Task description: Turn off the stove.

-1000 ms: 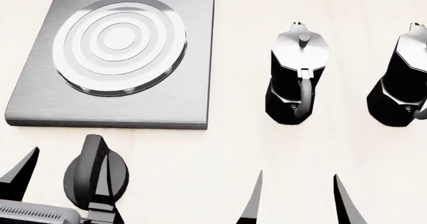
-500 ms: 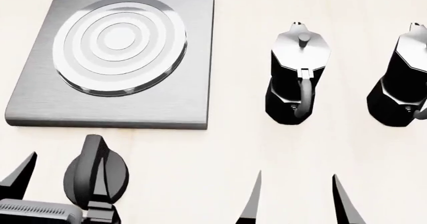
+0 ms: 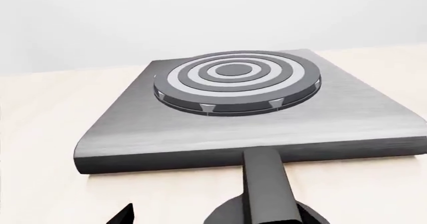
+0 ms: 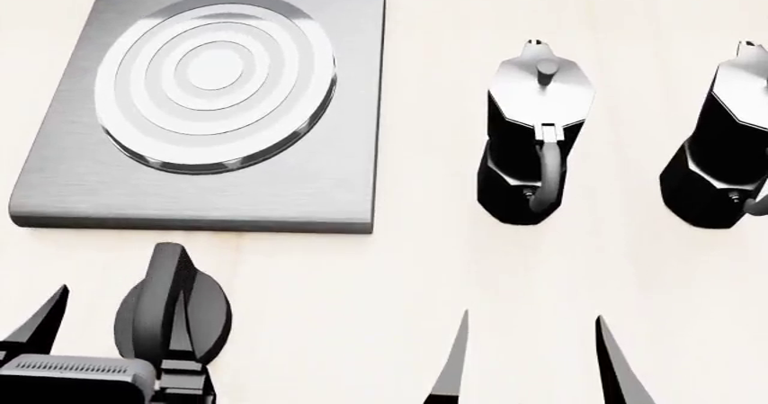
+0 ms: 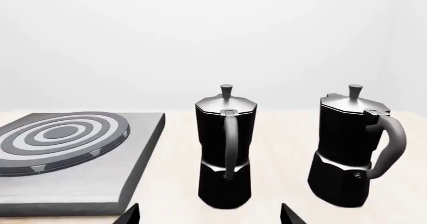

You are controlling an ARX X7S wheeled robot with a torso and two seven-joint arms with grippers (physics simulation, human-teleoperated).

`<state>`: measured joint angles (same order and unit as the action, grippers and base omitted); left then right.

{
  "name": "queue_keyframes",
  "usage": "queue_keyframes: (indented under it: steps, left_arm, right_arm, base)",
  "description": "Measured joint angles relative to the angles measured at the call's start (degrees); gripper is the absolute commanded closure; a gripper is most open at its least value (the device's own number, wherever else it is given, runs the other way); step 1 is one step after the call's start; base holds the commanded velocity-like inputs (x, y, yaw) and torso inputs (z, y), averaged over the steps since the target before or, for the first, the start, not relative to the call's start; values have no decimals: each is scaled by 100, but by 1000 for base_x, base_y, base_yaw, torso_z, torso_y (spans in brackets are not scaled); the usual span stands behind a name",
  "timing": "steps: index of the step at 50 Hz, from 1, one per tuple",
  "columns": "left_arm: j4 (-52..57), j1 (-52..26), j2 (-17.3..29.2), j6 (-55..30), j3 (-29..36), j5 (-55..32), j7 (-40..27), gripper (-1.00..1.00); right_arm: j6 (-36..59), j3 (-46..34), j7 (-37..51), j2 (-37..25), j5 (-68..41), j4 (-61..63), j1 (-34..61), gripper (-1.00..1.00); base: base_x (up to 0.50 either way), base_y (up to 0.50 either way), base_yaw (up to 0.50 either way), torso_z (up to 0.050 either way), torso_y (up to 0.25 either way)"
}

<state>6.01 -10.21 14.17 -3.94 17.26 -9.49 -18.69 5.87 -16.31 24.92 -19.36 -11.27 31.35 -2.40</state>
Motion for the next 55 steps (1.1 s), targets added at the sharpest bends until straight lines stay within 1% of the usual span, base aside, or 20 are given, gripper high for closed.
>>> queue_keyframes:
  steps: [24, 55]
  left_arm:
    - [-67, -15, -23, -43, 41, -49, -81, -100]
    - [347, 349, 72, -189, 65, -187, -252, -100]
  right_arm:
    - [-15, -33, 36, -40, -28, -13, 14, -100]
    - [-28, -60, 84, -89, -84, -6, 17, -100]
  base:
    - [0, 0, 0, 0, 0]
    - [0, 0, 0, 0, 0]
